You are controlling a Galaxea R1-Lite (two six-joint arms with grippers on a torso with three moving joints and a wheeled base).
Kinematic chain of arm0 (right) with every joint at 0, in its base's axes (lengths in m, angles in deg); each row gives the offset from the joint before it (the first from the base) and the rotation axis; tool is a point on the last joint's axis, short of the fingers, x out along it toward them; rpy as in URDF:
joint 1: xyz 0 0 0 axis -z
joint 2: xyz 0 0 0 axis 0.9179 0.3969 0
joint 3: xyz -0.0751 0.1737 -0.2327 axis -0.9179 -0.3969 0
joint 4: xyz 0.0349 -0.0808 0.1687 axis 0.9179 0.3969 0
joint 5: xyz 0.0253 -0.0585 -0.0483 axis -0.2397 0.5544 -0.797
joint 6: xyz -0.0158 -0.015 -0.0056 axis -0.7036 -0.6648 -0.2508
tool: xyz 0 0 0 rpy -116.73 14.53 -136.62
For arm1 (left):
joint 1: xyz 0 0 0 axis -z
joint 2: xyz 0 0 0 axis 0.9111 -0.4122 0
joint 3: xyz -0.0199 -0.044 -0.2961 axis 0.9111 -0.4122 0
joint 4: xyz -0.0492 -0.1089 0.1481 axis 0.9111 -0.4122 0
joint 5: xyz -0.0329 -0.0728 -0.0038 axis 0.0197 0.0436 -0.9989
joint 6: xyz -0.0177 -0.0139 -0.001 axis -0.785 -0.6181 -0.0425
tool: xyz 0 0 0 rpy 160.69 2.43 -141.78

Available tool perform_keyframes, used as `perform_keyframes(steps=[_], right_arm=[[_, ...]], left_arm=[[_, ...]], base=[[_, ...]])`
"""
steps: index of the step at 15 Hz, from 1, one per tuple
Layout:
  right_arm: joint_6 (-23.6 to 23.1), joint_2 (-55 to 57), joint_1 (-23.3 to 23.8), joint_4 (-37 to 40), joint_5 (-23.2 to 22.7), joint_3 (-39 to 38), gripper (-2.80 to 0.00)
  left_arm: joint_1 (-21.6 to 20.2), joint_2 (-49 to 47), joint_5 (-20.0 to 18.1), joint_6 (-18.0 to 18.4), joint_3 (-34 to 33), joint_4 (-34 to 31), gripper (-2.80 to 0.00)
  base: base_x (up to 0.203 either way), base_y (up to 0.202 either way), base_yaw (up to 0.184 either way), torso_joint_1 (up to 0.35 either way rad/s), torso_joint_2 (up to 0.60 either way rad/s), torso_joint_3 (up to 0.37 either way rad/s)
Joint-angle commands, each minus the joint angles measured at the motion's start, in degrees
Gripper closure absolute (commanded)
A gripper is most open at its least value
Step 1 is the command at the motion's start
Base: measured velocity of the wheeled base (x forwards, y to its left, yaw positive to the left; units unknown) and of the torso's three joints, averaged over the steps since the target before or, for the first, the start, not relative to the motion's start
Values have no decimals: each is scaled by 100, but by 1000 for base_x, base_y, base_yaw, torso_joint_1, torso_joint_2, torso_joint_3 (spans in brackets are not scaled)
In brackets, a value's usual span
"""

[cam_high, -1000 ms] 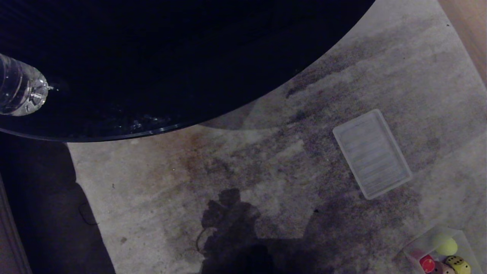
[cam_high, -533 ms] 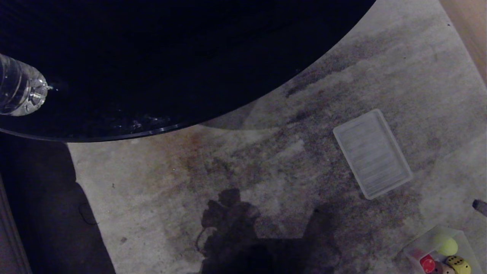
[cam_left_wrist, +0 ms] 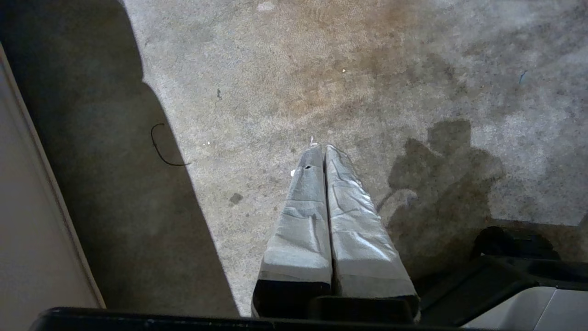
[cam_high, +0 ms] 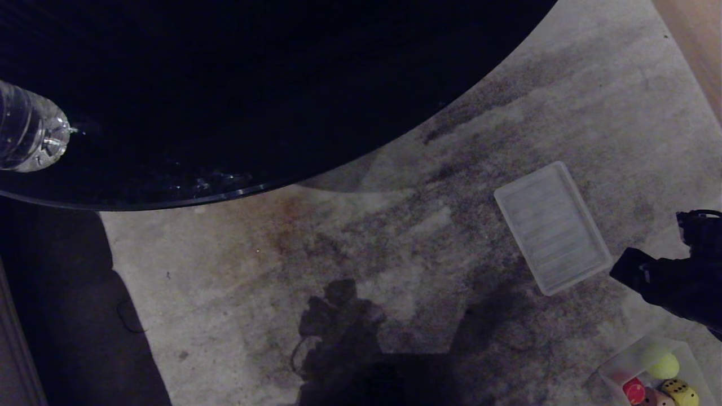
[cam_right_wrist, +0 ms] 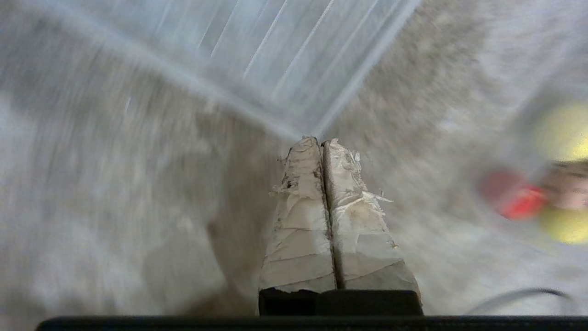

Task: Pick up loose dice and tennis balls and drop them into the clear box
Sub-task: Close the lid

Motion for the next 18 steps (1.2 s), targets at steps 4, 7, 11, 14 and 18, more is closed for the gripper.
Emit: perform_keyframes(steps=[4,7,11,14,18], right_arm=[[850,1818,430,-798,22,348,0],[1077,1983,614,-797,17,434,-280],[1101,2612,594,-816,16,616,-280],[1394,3046,594,-1236,9,785,-280],[2270,3552,595,-2004,0,1002,-280]], left_arm=[[0,-9,4,-6,-9,0,0],[0,-9,-3,-6,-9,0,0],[0,-9,4,-6,-9,0,0],[0,-9,4,-6,-9,0,0],[0,-1,4,-6,-9,0,0]], base=[[0,0,0,0,0,0],[0,0,0,0,0,0],[0,0,0,0,0,0],[0,0,0,0,0,0],[0,0,0,0,0,0]])
